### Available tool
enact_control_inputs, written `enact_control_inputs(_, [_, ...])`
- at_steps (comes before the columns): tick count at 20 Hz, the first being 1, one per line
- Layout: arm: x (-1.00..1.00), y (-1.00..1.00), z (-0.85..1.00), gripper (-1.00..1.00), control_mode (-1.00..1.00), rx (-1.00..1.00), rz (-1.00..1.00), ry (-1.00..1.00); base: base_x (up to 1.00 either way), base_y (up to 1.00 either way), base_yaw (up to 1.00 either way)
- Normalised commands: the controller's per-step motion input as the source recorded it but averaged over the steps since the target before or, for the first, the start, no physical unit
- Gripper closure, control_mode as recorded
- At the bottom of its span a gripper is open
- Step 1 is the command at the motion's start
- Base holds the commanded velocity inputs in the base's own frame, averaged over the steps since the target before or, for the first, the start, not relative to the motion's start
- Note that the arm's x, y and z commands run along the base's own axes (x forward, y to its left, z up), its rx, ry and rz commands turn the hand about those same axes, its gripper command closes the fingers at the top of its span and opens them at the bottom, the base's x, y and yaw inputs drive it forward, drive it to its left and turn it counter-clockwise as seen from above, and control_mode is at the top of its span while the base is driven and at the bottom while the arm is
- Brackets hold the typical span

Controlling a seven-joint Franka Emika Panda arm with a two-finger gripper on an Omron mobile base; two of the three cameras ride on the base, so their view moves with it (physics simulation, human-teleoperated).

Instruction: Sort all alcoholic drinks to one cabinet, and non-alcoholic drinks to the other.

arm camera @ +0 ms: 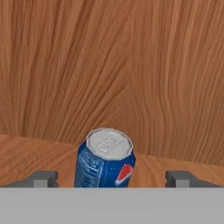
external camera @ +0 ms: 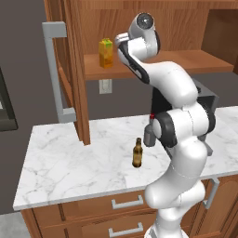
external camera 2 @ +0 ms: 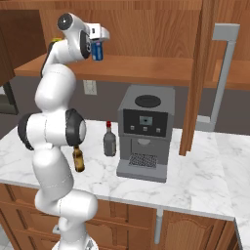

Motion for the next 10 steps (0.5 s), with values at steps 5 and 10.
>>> enact_control_inputs(5, [-0.48,0.00,0.00,-1.00,-1.00,0.00,0.00,-0.10,0.00,0.00,0.00])
enact_control_inputs(10, [-0.83,-0.04,-0.04,-1.00,-1.00,0.00,0.00,-0.13,0.00,0.00,0.00])
